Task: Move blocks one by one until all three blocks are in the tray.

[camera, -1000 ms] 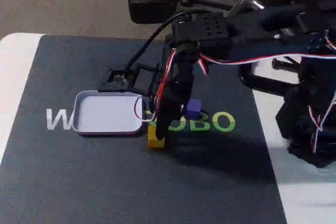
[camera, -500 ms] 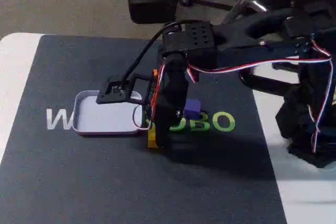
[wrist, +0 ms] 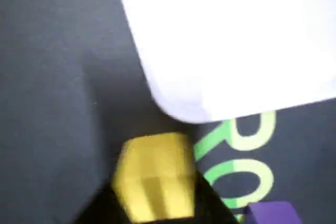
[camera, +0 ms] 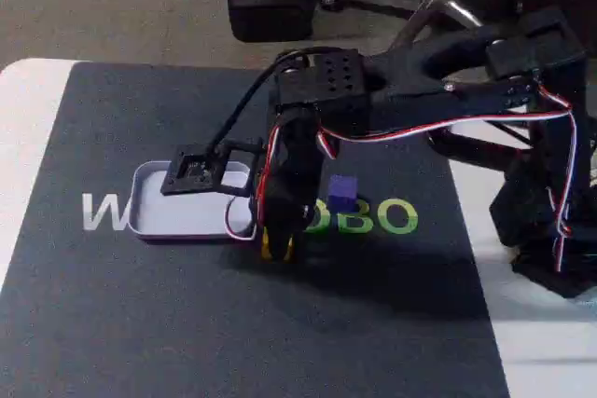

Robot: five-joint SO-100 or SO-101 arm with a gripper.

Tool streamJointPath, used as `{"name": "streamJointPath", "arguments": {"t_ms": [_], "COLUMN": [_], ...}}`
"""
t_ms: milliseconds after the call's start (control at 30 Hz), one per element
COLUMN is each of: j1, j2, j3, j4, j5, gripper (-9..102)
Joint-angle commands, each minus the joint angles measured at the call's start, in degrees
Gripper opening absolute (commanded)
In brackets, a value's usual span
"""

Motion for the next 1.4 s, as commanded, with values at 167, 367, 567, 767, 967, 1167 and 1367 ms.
{"name": "streamJointPath", "arguments": {"t_ms": [167,367,567,767,967,1167,1367], "j1": [-0.35,-0.88,-1.58,-1.05,0.18,2.81,4.22], "j2": [1.23,8.09,17.31,15.64,4.48,-3.34,-3.96], "j3": [-2.46,0.35,6.42,2.55,-13.18,-24.17,-24.43], "j4": [0.62,2.11,1.85,-4.04,-3.78,-2.55,-2.55], "j5": [-0.09,-1.23,-1.49,7.56,16.35,20.30,21.01], "gripper": [-8,-8,-8,-8,-8,-8,-8]}}
